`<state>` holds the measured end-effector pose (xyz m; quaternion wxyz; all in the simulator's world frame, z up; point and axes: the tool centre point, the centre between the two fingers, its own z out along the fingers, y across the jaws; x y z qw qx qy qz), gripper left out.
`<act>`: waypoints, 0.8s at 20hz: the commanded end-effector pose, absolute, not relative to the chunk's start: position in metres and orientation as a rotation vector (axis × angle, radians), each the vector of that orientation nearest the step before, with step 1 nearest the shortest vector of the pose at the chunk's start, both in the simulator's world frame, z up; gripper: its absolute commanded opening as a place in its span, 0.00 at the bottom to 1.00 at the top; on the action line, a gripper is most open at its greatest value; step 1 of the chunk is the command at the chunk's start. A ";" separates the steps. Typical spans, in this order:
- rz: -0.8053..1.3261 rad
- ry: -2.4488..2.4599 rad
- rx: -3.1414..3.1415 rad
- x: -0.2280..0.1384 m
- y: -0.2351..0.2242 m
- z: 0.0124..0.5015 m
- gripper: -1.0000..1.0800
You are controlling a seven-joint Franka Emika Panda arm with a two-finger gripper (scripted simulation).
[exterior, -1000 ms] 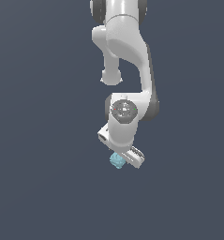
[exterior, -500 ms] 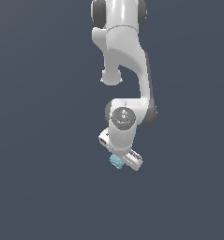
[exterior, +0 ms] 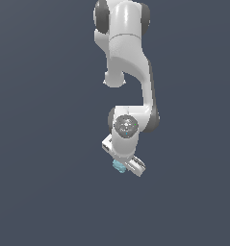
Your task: Pick up the object and move it to a goal position.
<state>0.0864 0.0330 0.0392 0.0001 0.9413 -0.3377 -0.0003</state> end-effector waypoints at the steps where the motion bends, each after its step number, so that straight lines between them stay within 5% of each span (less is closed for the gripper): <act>1: 0.000 -1.061 2.957 0.087 0.033 0.039 0.00; 16: 0.000 -1.061 2.957 0.088 0.035 0.058 0.00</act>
